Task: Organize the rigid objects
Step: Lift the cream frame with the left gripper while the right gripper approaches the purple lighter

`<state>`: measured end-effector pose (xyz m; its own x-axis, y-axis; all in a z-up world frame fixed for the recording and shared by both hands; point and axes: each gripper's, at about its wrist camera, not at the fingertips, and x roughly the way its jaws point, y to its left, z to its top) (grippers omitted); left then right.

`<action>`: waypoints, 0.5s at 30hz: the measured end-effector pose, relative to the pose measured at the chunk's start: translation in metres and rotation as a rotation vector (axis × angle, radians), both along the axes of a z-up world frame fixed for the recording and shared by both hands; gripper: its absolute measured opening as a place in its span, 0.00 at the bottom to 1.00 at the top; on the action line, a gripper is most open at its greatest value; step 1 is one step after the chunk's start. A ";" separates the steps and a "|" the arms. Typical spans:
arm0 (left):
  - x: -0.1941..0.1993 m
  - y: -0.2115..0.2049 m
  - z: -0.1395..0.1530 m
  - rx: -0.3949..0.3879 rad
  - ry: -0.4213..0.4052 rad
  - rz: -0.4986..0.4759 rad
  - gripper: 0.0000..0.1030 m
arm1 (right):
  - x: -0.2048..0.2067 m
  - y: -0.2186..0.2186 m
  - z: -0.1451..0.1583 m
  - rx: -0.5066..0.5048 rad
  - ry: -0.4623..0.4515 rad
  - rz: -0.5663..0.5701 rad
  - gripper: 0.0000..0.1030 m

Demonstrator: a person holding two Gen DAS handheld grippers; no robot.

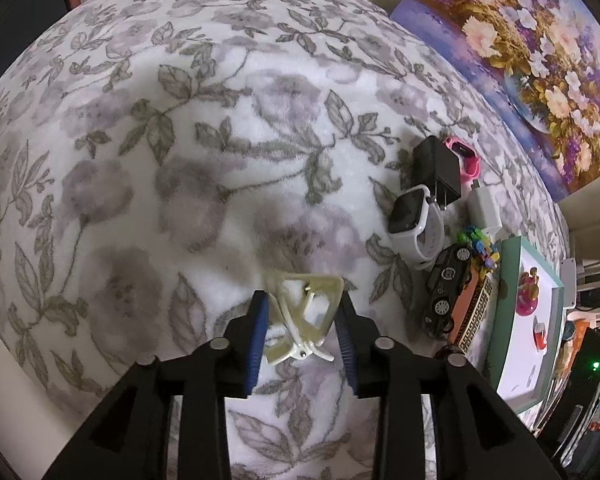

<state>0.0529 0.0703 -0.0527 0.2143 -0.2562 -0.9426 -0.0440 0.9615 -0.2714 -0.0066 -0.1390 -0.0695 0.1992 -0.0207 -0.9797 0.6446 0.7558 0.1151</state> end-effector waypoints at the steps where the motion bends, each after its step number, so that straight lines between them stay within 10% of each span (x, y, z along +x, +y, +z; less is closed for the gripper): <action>1: 0.000 0.000 0.000 0.003 -0.002 -0.001 0.35 | 0.003 0.003 -0.001 -0.012 0.004 0.010 0.81; 15: 0.006 -0.016 -0.021 0.051 0.036 -0.026 0.35 | 0.018 0.028 -0.003 -0.097 0.021 0.105 0.78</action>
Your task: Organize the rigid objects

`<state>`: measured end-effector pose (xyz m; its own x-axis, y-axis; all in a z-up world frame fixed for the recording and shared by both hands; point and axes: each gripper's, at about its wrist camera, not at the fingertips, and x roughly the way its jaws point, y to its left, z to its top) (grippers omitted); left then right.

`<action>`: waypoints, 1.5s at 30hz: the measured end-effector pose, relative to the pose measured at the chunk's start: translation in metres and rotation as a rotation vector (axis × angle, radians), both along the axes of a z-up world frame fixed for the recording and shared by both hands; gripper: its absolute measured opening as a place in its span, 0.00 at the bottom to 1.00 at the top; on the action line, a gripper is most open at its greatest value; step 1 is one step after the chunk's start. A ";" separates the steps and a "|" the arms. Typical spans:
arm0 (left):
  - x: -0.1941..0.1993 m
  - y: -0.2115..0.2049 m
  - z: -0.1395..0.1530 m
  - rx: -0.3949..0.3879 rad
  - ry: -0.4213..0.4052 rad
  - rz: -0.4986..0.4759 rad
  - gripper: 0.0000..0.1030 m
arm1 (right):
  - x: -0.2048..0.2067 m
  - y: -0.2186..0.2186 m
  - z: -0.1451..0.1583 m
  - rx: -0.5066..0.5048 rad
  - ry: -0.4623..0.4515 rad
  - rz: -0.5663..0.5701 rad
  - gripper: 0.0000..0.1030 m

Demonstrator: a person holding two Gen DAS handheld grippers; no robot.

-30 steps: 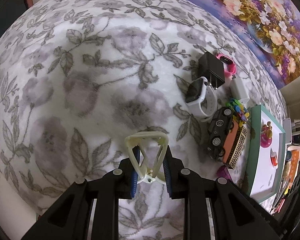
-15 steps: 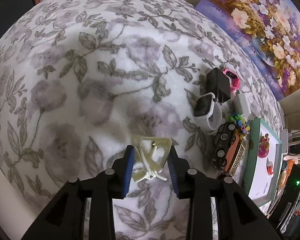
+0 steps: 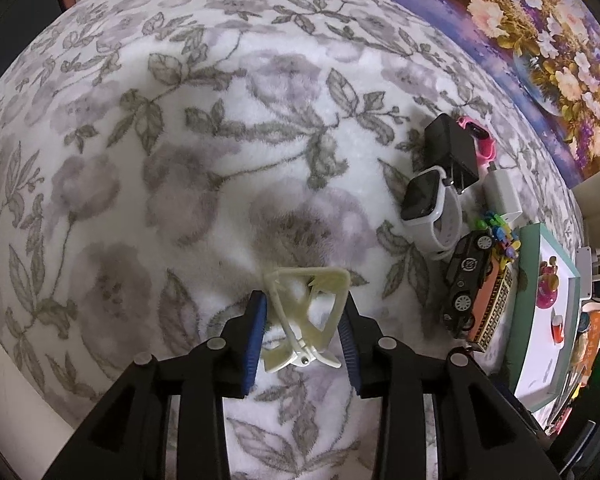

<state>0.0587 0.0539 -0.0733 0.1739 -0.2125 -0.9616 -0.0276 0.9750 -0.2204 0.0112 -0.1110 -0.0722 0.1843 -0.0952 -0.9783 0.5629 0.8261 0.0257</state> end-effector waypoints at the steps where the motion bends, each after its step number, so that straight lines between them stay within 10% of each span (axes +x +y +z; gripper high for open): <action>1: 0.000 0.000 -0.001 0.001 0.001 0.000 0.32 | 0.000 0.001 0.000 -0.002 0.002 0.004 0.76; 26: -0.006 0.002 0.006 -0.021 -0.016 -0.004 0.23 | -0.041 -0.012 0.040 0.164 -0.026 0.103 0.70; 36: -0.004 0.003 -0.002 -0.017 0.002 -0.004 0.23 | -0.050 -0.009 0.012 0.320 0.033 0.116 0.70; 45: -0.001 -0.005 -0.003 0.001 -0.006 -0.011 0.23 | -0.035 -0.027 0.007 0.224 -0.027 0.112 0.71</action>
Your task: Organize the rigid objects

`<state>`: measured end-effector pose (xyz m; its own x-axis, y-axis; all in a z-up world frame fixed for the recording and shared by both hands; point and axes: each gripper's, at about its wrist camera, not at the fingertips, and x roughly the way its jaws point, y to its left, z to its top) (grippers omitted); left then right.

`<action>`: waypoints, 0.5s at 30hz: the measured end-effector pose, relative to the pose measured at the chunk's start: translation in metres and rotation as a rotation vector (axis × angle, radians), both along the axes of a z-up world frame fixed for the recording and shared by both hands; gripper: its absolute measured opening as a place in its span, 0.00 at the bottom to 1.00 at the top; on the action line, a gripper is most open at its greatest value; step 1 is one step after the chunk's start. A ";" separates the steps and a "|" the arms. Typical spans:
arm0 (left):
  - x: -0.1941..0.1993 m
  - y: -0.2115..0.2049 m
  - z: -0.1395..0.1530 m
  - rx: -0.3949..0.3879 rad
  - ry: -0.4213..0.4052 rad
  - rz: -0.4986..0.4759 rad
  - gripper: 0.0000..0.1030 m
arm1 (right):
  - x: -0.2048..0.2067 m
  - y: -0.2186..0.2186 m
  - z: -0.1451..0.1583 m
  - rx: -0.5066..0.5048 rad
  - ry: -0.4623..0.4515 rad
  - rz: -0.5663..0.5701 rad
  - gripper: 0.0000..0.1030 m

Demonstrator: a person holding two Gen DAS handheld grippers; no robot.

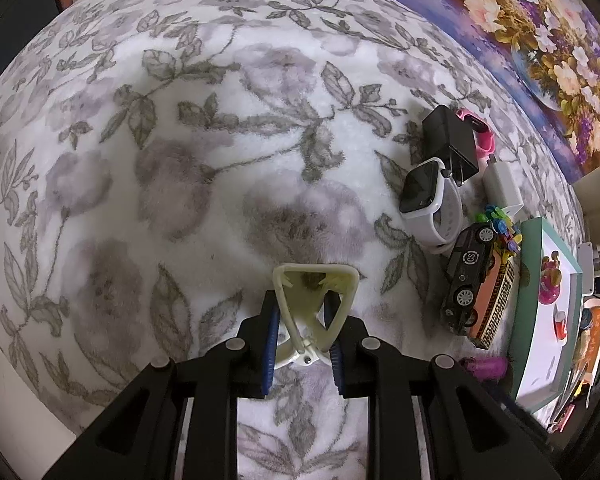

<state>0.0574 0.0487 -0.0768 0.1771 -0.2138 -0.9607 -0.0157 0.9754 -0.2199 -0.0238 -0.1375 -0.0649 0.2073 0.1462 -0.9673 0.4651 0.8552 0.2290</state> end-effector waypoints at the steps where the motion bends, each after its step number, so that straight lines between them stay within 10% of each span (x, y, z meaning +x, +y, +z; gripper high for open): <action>1: 0.001 0.000 0.000 -0.003 0.000 0.000 0.23 | 0.002 -0.001 0.001 -0.005 -0.011 0.008 0.71; 15: -0.003 0.005 0.000 -0.028 -0.002 0.002 0.21 | 0.012 0.007 0.018 -0.130 -0.038 0.203 0.74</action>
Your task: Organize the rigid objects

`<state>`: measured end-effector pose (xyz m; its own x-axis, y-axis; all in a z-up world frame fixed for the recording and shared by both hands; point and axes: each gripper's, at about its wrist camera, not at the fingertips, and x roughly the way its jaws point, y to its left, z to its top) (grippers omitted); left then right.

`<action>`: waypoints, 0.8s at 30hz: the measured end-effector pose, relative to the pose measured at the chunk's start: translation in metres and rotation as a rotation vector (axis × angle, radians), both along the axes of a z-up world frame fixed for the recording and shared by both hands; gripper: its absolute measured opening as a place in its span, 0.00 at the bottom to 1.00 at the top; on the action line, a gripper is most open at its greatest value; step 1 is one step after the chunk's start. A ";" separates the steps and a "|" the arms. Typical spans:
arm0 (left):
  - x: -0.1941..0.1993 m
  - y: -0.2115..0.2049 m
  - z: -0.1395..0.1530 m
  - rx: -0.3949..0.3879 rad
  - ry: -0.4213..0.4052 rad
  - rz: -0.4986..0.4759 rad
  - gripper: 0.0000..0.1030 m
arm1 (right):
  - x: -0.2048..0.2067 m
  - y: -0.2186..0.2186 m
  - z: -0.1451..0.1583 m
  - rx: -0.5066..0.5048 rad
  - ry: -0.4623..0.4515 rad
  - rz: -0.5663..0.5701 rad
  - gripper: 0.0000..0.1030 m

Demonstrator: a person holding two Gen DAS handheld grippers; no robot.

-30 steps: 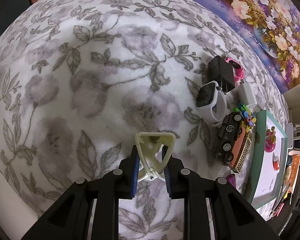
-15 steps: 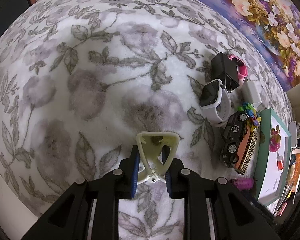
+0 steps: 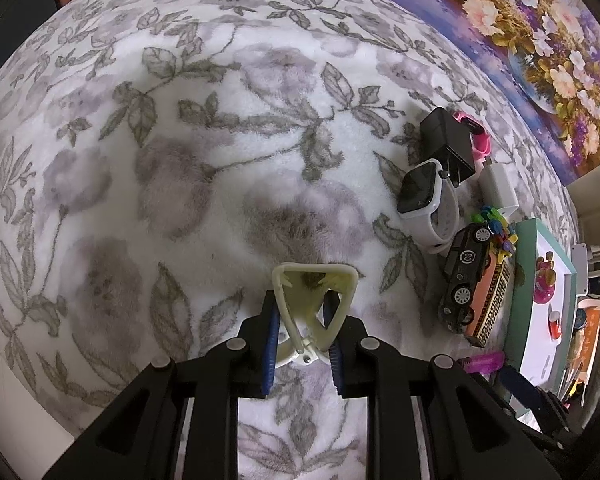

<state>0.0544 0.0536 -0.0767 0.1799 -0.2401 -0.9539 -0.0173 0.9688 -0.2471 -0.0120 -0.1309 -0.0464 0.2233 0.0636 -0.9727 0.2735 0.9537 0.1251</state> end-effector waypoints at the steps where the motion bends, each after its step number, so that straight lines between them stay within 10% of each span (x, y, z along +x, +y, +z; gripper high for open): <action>1: -0.001 0.000 0.001 0.002 -0.001 -0.001 0.20 | 0.000 0.001 -0.002 -0.029 0.011 0.003 0.76; 24: -0.007 -0.011 0.002 -0.008 -0.001 -0.043 0.17 | 0.020 0.027 -0.027 -0.199 0.009 0.123 0.89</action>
